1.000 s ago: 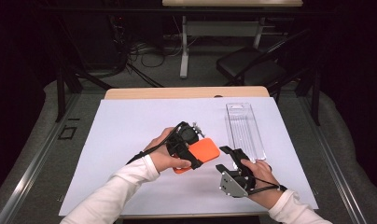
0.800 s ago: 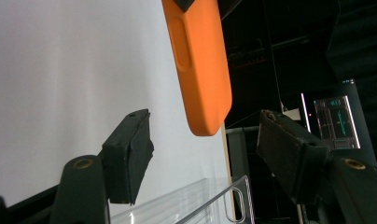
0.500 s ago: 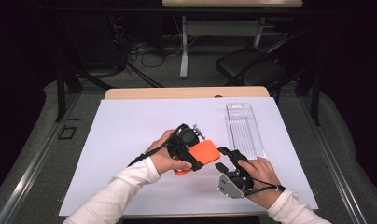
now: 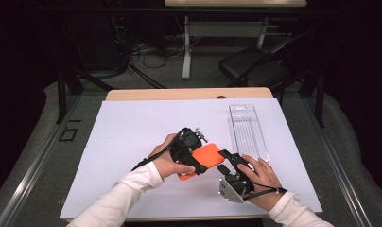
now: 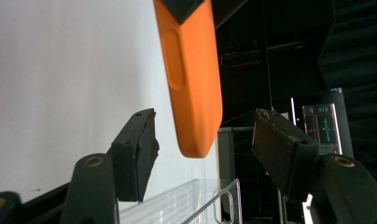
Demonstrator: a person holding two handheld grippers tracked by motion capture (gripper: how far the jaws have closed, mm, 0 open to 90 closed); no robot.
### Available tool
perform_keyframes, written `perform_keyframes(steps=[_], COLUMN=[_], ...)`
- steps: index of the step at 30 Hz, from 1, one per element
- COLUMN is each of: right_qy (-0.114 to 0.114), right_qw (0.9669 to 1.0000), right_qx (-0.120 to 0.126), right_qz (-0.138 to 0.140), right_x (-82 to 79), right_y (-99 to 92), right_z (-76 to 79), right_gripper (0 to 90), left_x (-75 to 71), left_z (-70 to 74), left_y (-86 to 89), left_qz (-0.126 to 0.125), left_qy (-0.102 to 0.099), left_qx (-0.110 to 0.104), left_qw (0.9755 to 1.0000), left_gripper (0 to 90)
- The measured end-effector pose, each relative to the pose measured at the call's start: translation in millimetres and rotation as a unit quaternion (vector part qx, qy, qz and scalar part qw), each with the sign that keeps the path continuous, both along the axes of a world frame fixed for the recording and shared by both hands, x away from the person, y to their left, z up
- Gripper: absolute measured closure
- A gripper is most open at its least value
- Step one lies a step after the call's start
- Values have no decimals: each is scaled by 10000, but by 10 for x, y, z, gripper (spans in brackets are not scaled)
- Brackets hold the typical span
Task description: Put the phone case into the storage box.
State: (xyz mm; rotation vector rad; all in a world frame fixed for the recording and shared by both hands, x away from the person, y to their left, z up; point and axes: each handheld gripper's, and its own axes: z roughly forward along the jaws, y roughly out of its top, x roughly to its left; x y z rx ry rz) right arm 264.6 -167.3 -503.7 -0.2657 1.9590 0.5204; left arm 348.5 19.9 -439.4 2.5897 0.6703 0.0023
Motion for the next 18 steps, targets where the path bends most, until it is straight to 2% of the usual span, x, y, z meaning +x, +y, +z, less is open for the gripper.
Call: perform_keyframes(steps=[1,6,7,18], right_qy=[-106,-203,-232,-300], right_qw=[9999,9997,9996,9994], right_qx=[-56,-76,-145,-163], right_qz=[89,78,76,88], right_x=[11,6,5,13], right_y=[9,26,30,53], right_z=[-8,-13,-1,-25], right_gripper=[406,436,438,502], left_x=[-7,-37,-45,-106], left_z=[6,9,8,24], left_y=[-9,-62,-74,-162], left_qz=[-27,-106,-115,-288], left_qy=[2,18,11,52], left_qx=[-13,-47,-57,-119], left_qw=[10000,9999,9999,9995], left_gripper=[160,160,160,160])
